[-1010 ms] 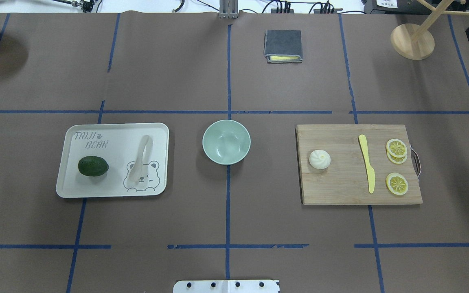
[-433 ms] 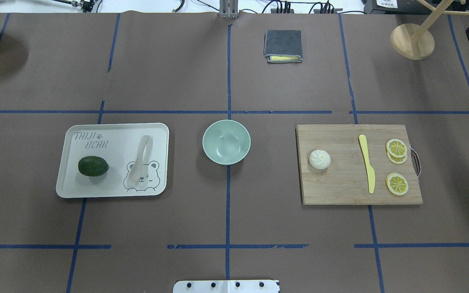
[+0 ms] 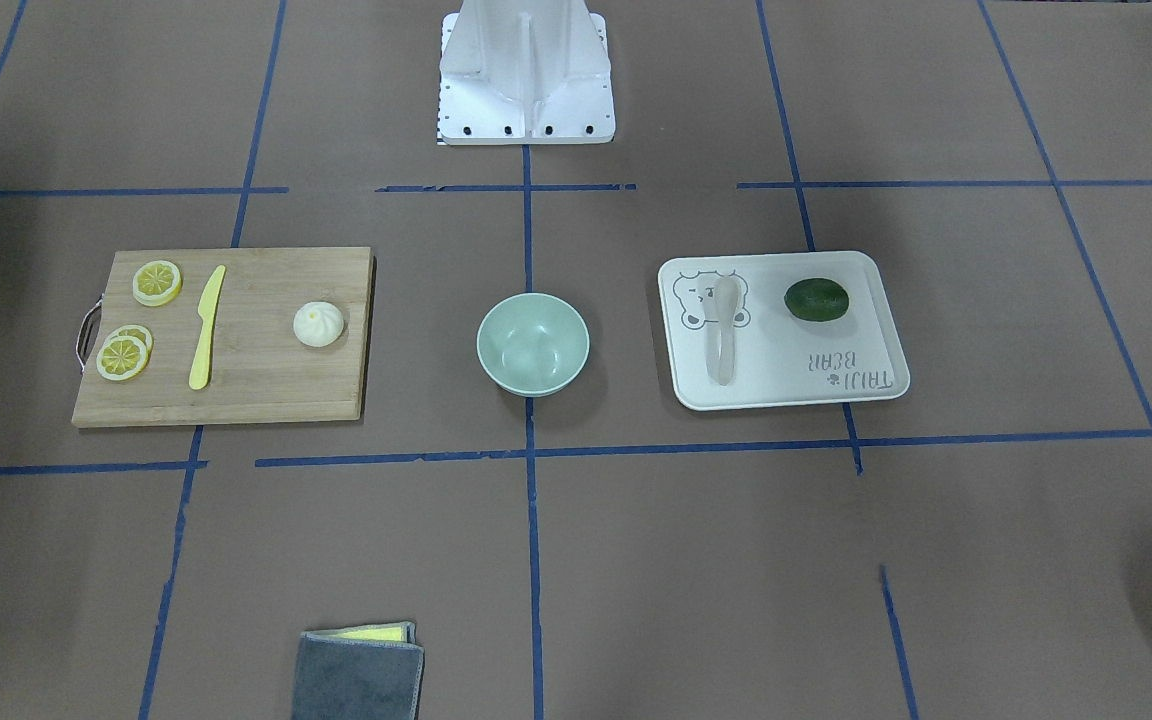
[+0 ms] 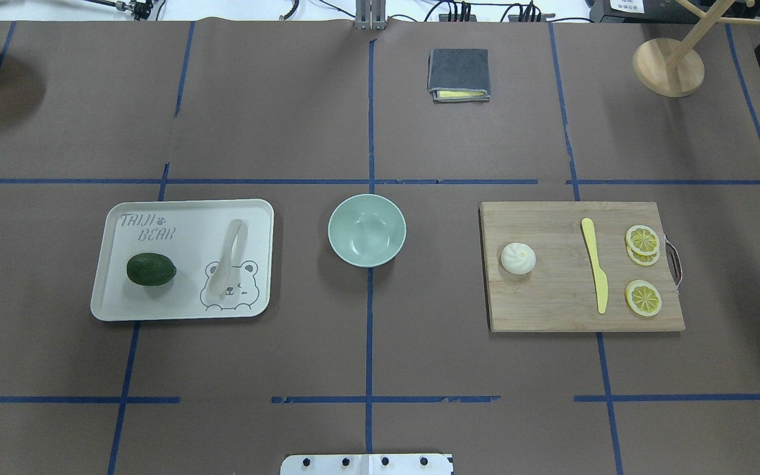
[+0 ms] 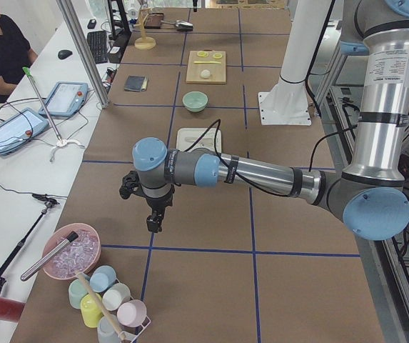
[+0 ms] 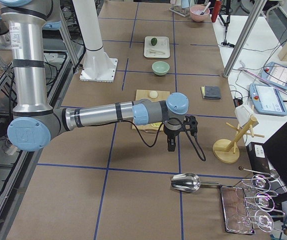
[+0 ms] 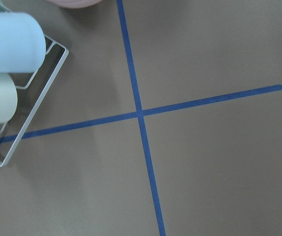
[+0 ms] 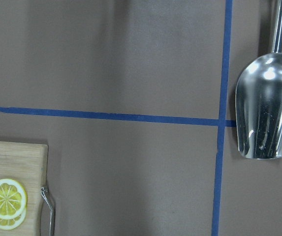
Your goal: Put spoon and bun in bowl
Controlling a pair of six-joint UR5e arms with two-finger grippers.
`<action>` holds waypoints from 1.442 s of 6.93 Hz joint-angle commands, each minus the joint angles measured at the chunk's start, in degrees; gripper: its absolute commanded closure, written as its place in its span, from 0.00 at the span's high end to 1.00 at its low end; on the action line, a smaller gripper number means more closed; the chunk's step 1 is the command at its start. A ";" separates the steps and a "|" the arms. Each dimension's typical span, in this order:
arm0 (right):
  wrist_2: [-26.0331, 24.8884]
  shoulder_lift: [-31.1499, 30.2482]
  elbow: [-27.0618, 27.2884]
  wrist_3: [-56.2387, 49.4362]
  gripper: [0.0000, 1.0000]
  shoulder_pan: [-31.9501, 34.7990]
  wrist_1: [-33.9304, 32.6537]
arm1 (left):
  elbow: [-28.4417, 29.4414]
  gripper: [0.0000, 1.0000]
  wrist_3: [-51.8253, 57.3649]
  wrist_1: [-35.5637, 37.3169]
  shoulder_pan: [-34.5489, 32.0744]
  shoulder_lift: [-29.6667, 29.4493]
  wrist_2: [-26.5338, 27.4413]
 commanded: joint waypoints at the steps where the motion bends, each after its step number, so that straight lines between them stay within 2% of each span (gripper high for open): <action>1: 0.35 0.00 -0.04 -0.27 1.00 -0.43 3.12 | -3.21 1.00 -12.27 -10.78 10.83 -0.09 -4.72; 2: 0.26 -0.09 0.05 -0.27 1.00 -0.70 3.22 | -2.97 1.00 -25.78 -19.96 18.20 -2.80 -4.11; 3: 0.26 -0.17 -0.04 -0.27 1.00 -0.70 3.31 | -2.62 1.00 -34.88 -24.92 23.84 -6.56 1.81; 4: 0.18 -0.09 -0.21 -0.27 1.00 -0.87 3.31 | -2.35 0.99 -42.19 -25.41 31.21 -11.30 7.61; 5: 0.09 -0.09 -0.30 -0.27 1.00 -1.05 3.31 | -0.96 0.96 -46.87 -25.15 36.41 -15.09 10.89; 6: 0.00 -0.09 -0.39 -0.18 1.00 -1.14 3.31 | -0.59 1.00 -52.14 -25.50 38.99 -16.08 14.75; 7: 0.00 -0.17 -0.47 -0.10 1.00 -1.14 3.31 | 0.10 1.00 -61.85 -25.50 44.06 -18.70 22.80; 8: 0.09 -0.18 -0.48 -0.10 1.00 -1.23 3.22 | 1.59 0.99 -64.47 -25.24 48.90 -20.21 27.49; 10: 0.17 -0.53 -0.48 -0.10 1.00 -1.23 3.22 | 3.18 0.94 -63.45 -24.45 50.18 -19.18 31.56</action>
